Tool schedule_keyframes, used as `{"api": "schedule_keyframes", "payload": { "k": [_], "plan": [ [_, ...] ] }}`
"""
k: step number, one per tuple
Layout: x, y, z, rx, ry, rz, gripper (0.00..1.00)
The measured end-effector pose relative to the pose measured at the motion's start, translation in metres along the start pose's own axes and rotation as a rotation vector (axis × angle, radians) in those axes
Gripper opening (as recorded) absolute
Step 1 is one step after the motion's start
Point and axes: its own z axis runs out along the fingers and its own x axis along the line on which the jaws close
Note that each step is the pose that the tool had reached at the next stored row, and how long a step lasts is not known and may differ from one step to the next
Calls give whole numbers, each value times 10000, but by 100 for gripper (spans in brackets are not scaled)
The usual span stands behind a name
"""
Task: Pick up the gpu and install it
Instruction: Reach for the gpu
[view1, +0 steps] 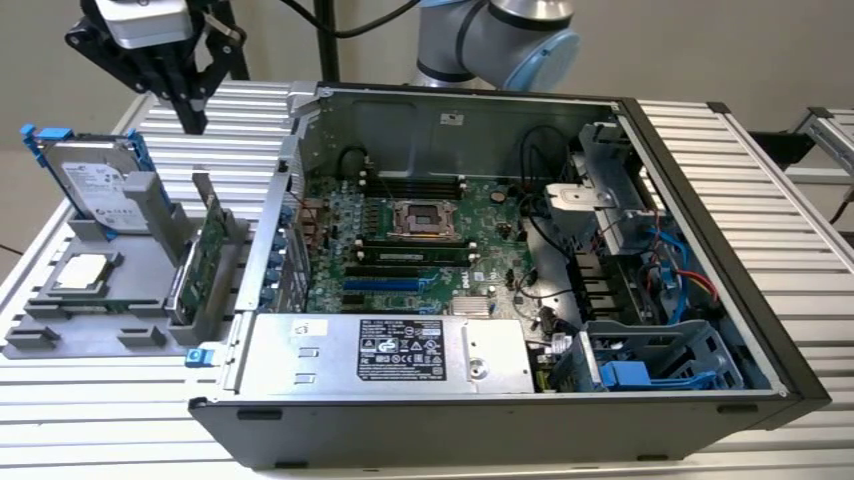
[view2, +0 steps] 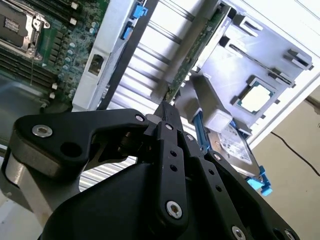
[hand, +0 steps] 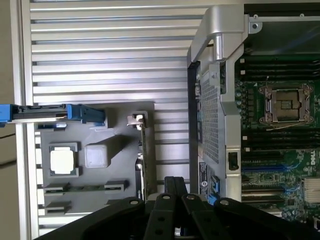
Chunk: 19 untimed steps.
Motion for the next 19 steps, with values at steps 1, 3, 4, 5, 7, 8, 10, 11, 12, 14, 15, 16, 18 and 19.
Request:
{"api": "schedule_keyframes", "payload": {
  "k": [1,3,4,5,7,8,10,11,12,14,15,16,18,19],
  "plan": [
    [14,0,0,0,-1,1,0],
    [39,-2,-1,0,-1,1,0],
    [52,-2,-1,0,0,0,0],
    [65,-3,-1,0,-1,0,0],
    [91,-4,-2,0,-1,0,0],
    [104,-5,-2,-1,-1,0,0],
    [129,-6,-3,0,0,0,0],
    [142,-6,-3,0,0,0,0],
    [155,-7,-3,0,0,0,0],
    [181,-8,-4,0,0,1,0],
    [193,-8,-4,0,-1,0,0],
    [205,-9,-4,0,0,1,0],
    [229,-10,-5,0,0,1,0],
    [237,-11,-5,0,-1,1,0]
  ]
}}
